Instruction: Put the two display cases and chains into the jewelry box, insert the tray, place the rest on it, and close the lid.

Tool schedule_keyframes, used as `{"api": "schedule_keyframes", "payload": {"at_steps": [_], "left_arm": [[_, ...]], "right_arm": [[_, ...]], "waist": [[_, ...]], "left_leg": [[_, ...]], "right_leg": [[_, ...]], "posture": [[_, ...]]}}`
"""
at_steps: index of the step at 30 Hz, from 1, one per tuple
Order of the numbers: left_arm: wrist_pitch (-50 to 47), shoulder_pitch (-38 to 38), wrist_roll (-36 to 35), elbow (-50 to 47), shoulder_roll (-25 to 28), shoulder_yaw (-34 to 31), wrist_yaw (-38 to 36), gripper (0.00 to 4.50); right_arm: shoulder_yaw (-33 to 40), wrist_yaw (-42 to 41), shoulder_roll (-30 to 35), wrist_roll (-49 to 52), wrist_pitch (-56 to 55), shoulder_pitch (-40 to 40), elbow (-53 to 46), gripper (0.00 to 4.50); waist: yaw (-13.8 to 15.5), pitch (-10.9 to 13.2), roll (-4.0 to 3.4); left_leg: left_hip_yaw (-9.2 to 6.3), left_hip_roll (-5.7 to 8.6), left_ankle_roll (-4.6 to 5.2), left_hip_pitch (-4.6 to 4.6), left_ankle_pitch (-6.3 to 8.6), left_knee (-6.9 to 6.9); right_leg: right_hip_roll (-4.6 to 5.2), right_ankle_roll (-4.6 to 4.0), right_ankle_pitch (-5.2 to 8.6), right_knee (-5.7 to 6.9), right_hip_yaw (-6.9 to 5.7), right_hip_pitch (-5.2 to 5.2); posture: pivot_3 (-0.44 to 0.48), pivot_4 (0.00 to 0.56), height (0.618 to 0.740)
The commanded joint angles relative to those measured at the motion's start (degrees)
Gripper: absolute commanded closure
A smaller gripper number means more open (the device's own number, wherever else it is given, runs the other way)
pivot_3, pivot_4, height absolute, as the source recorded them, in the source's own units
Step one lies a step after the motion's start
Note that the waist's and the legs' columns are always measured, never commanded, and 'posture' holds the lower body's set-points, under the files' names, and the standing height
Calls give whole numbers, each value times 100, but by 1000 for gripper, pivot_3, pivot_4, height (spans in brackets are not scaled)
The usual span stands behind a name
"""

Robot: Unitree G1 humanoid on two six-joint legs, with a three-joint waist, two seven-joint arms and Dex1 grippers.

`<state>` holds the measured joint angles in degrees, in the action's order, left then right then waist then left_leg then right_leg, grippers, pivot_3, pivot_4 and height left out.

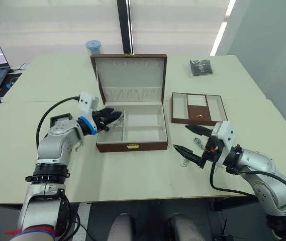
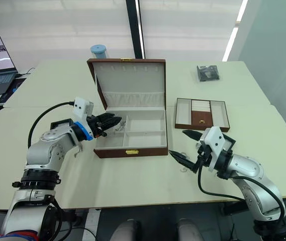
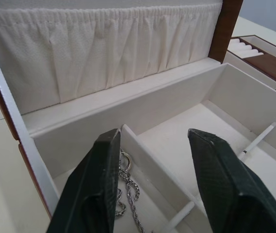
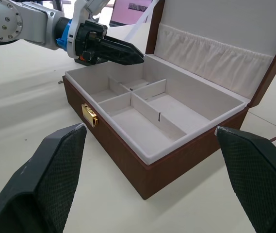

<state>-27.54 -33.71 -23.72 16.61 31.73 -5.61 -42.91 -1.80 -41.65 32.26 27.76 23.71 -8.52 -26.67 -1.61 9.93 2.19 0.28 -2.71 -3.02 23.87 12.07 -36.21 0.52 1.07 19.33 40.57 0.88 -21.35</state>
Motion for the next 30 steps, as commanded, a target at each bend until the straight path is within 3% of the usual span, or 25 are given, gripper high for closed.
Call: {"api": "schedule_keyframes", "payload": {"at_steps": [1, 4, 13, 19, 22, 25, 30], "left_arm": [[-22, 0, -58, -371, 9, -149, 18, 926], [-84, 37, -113, -507, -1, -178, 0, 8], [-395, 215, -433, -1120, 107, -283, -218, 8], [-831, 593, -840, -1679, 651, -635, -602, 8], [-1064, 1338, -1056, -2206, 1327, -1144, -999, 8], [-1106, 1820, -1146, -2470, 1661, -1475, -1044, 8], [-909, 3001, -678, -2468, 2241, -2284, -980, 8]], "right_arm": [[91, -65, 21, 50, -54, -111, -119, 0], [103, -104, 30, 53, -54, -132, -85, 0], [351, -287, 100, 241, -15, -362, 181, 0], [810, -623, 417, 348, -122, -382, 668, 0], [1217, -1024, 883, 279, -228, -247, 1239, 0], [1447, -1294, 1180, 262, -348, -221, 1683, 0], [1764, -1744, 1701, 27, -672, -143, 2642, 0]], "waist": [[0, 0, 0], [-1, 0, 0], [-1, 0, 0], [-13, 1, -1], [-37, 3, -4], [-8, 5, -7], [-6, 7, -12]], "left_leg": [[0, 0, 0, 0, 0, 0], [0, 0, 0, 0, 0, 0], [-1, 0, 0, 0, 0, 0], [0, -4, 0, -1, 0, 0], [2, -4, 0, -2, 0, 1], [8, -5, 1, -5, 0, 10], [7, -2, 2, -6, 1, 11]], "right_leg": [[0, 0, 0, 0, 0, 0], [0, 0, 0, 0, 0, 0], [0, 0, 0, 0, -1, 1], [0, 0, 0, -1, 1, 0], [1, 0, 0, -2, 3, 0], [21, -1, 0, -14, 6, 0], [33, -1, 0, -16, 2, 3]], "posture": [[0, 150, 740], [0, 150, 740], [0, 150, 740], [0, 150, 740], [0, 150, 740], [0, 150, 740], [0, 150, 740]]}}
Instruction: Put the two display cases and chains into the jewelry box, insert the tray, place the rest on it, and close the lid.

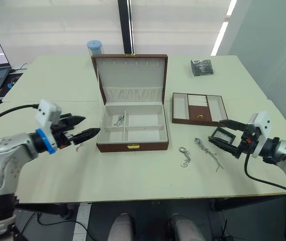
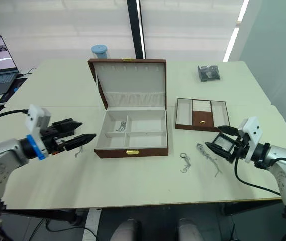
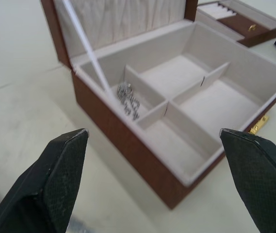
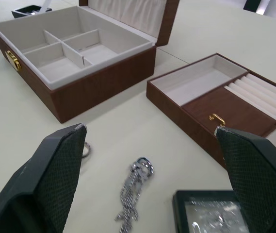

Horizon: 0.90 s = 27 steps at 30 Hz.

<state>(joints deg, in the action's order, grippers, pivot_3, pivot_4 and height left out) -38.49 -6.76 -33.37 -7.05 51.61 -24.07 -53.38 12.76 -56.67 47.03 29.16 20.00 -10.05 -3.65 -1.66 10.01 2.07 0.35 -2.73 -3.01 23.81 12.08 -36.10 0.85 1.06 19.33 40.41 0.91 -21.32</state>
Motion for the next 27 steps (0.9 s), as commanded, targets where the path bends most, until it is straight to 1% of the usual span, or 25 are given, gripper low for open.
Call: {"api": "schedule_keyframes", "payload": {"at_steps": [1, 4, 6, 10, 14, 18, 23, 27], "left_arm": [[256, 516, 397, -99, 320, -621, 118, 8], [432, 1105, 657, 20, 416, -1160, 164, 8], [575, 1359, 812, 136, 437, -1308, 170, 8], [1090, 1839, 1232, 787, 387, -1520, 225, 8], [1328, 1957, 1254, 1111, 266, -1722, 329, 8], [1432, 2041, 1250, 1261, 196, -1816, 412, 8], [1456, 2052, 1191, 1410, 177, -1852, 455, 8], [1532, 2010, 1226, 1564, 137, -1732, 507, 8]], "right_arm": [[325, -306, 304, -194, -380, 48, 512, 0], [417, -440, 468, -292, -451, 132, 880, 0], [450, -495, 525, -349, -530, 155, 1058, 0], [473, -591, 592, -502, -792, 156, 1570, 0], [475, -623, 603, -579, -913, 66, 1855, 0], [572, -624, 630, -602, -985, 182, 2044, 0], [651, -655, 626, -715, -1193, 349, 2320, 0], [666, -632, 569, -736, -1286, 393, 2373, 0]], "waist": [[-1, 0, 0], [0, 0, 0], [0, 0, 0], [-1, 0, -5], [-3, 0, -5], [-3, 0, -5], [-3, 0, -5], [-4, 0, -6]], "left_leg": [[0, 0, 0, 0, 0, 0], [1, -1, 0, 0, 0, 1], [2, 0, 0, 0, 0, 3], [9, 1, 0, -4, 0, 3], [9, -1, 1, -2, 1, 4], [10, 1, 1, -2, 1, 4], [11, 1, 1, -3, 1, 5], [12, 1, 1, -3, 1, 5]], "right_leg": [[1, 0, 0, -2, 0, 0], [2, 0, 0, -3, 0, 0], [4, 0, 0, -3, 0, -1], [8, 0, 0, -3, 4, 0], [8, 0, 0, -4, 2, -2], [11, 0, 0, -4, 2, -1], [12, 0, 0, -4, 2, -1], [12, 0, 0, -4, 3, -1]], "posture": [[0, 150, 740], [0, 150, 740], [0, 150, 740], [0, 150, 740], [0, 150, 740], [0, 150, 740], [0, 150, 740], [0, 150, 740]]}}
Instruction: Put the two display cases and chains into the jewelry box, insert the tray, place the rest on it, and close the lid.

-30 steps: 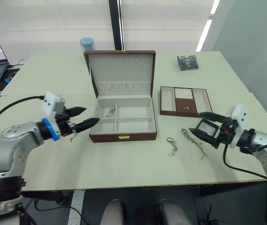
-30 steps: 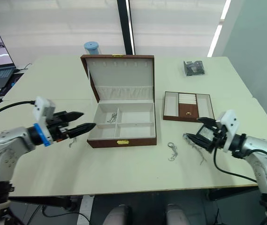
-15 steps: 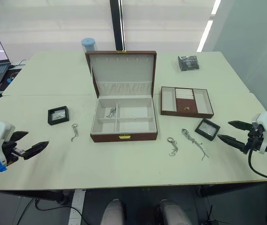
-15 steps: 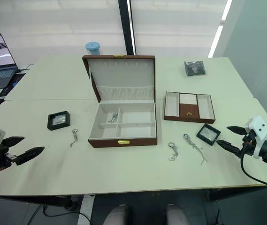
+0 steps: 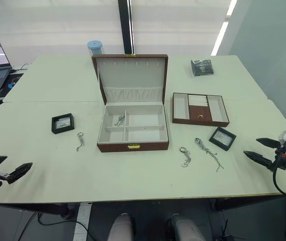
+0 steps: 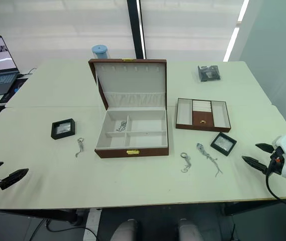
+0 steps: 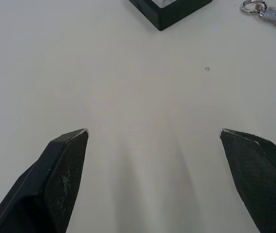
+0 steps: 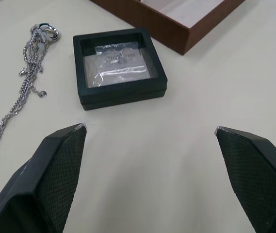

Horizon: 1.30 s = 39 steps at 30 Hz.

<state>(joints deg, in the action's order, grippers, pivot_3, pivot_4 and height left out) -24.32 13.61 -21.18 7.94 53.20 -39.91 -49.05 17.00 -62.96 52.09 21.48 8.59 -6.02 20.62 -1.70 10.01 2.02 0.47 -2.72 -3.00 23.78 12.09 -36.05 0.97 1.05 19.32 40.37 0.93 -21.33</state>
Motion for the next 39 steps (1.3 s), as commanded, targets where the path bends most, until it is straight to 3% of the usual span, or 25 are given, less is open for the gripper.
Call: {"api": "schedule_keyframes", "payload": {"at_steps": [1, 13, 18, 22, 31, 39], "left_arm": [[94, -44, -2, 76, -29, -141, 91, 8], [133, -210, 32, 29, -50, 6, 131, 8], [200, -278, 90, -21, -10, 225, 78, 8], [321, -621, 203, 145, 171, 637, -121, 8], [1082, -2346, 833, 1544, 640, 2076, -808, 8], [2072, -4559, 1520, 3699, 447, 3223, -1311, 8]], "right_arm": [[246, 11, 57, 41, -144, -4, -70, 0], [235, 74, -36, 120, -94, 44, -259, 0], [148, 109, -244, 298, 204, 19, -844, 0], [-60, 210, -448, 648, 771, -90, -1930, 0], [-847, 497, -1010, 983, 1473, -391, -3525, 0], [-1753, 791, -1633, 852, 1574, -667, -4312, 0]], "waist": [[0, 0, -1], [-6, -1, 0], [-4, -1, 0], [0, -1, 0], [7, -1, 0], [14, -5, 7]], "left_leg": [[1, 0, 0, 0, 0, 0], [0, 0, 0, 0, 0, 0], [-1, 0, 0, 0, 0, 0], [-3, 0, 0, 0, 0, 0], [-6, 3, 0, 5, 0, -1], [-10, 2, 0, 12, 0, -5]], "right_leg": [[0, 0, 0, 0, 1, 0], [0, 0, 0, 0, 0, 1], [0, 0, 0, 1, 0, 1], [-1, 0, 0, 2, -2, 1], [-3, 0, 0, 4, -5, -2], [-44, 0, 0, 8, -8, -6]], "posture": [[0, 150, 740], [0, 150, 740], [0, 150, 740], [0, 150, 740], [0, 150, 740], [0, 150, 740]]}}
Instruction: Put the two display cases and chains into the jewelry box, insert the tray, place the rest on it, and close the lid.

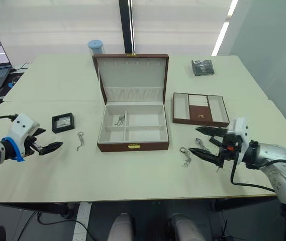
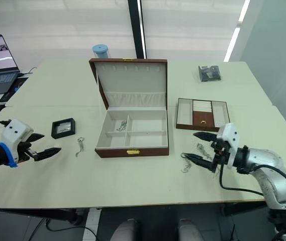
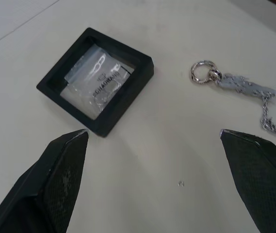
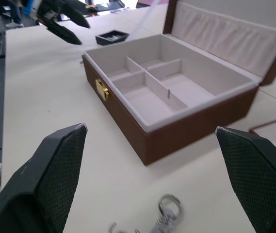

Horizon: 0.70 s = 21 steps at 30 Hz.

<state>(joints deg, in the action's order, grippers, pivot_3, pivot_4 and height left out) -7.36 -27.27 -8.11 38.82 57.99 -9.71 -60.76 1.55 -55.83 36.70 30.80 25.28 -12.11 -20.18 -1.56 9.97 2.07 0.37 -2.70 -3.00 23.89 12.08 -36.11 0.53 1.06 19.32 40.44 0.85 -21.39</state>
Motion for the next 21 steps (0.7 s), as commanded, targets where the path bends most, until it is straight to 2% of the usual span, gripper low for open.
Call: {"api": "schedule_keyframes", "payload": {"at_steps": [1, 9, 21], "left_arm": [[481, -691, 281, 860, -93, 296, -178, 8], [1155, -1551, 693, 2229, -398, 672, -166, 8], [1094, -1916, 976, 2882, -598, 747, -82, 8]], "right_arm": [[-315, 99, -143, -158, -133, -55, -256, 0], [-621, 583, -427, -187, 119, 22, -887, 0], [-707, 709, -379, -250, 71, 318, -1062, 0]], "waist": [[1, -1, 2], [-19, -1, 2], [-9, -3, 4]], "left_leg": [[1, 2, 0, 0, 0, -1], [1, -2, 0, 0, 0, -3], [-3, -1, 0, -1, 0, -9]], "right_leg": [[-1, 0, 0, 0, -2, 1], [-7, 0, 0, 10, -1, -7], [-8, 0, 0, 18, -3, -5]], "posture": [[0, 150, 740], [0, 150, 740], [0, 150, 740]]}}
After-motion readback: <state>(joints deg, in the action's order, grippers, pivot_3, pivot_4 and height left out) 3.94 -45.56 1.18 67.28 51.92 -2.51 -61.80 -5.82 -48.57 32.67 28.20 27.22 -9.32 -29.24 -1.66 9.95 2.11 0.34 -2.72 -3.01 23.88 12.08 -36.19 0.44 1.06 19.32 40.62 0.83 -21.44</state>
